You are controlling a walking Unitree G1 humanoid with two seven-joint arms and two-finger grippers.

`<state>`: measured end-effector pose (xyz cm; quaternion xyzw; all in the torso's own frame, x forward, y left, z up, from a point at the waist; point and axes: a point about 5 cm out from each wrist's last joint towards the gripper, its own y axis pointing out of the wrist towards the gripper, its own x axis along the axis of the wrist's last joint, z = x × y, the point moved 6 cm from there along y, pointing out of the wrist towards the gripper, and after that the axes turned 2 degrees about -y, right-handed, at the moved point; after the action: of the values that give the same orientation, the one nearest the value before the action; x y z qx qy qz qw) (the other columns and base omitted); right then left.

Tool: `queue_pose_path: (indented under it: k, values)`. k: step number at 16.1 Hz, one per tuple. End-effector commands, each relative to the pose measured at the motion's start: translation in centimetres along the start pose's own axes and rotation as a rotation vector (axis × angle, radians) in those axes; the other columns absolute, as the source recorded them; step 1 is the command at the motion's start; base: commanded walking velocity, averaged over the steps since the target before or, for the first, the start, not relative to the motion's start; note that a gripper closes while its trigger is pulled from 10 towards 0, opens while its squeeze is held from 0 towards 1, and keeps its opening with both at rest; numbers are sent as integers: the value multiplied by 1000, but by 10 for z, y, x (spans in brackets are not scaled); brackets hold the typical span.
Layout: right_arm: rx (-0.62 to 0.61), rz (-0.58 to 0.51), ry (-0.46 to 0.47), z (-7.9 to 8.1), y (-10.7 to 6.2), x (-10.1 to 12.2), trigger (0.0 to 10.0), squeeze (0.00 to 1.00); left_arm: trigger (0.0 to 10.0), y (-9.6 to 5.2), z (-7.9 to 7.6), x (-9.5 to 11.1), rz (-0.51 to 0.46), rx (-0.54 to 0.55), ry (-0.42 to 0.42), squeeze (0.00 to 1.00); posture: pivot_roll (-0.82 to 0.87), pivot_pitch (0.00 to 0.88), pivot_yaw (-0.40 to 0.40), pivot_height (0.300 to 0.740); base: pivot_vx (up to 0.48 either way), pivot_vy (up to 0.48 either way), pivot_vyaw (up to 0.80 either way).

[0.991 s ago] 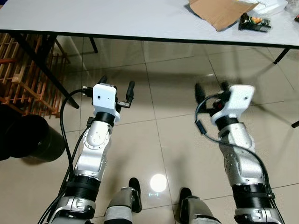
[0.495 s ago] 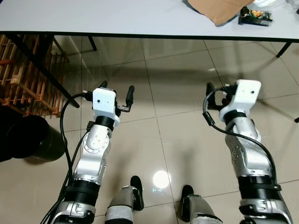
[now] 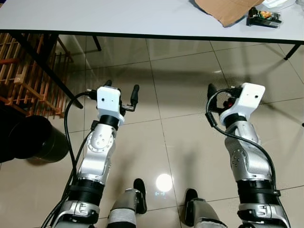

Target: Picking trash to rubbish bin

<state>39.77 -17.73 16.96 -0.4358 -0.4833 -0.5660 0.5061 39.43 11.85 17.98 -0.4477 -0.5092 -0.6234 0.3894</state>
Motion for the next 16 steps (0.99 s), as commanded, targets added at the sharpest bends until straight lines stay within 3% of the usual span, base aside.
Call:
queue_pose_path:
  k: [1,6,9,16]
  values:
    - [25,15,1,4,-5,-7,10000,0,10000,-5,4,-7,25,4,11,0,115,325,97,740,0,0,0]
    - [36,-17,-12,8,-1,0,10000,0,10000,-3,6,-5,26,-1,20,0,100,341,120,740,0,0,0]
    - [52,-32,-62,8,-5,1,10000,0,10000,-2,-1,-9,35,-8,-6,0,96,327,130,740,0,0,0]
    - [32,-5,-40,3,-7,-6,10000,0,10000,-6,-2,-18,81,-15,4,0,106,337,121,740,0,0,0]
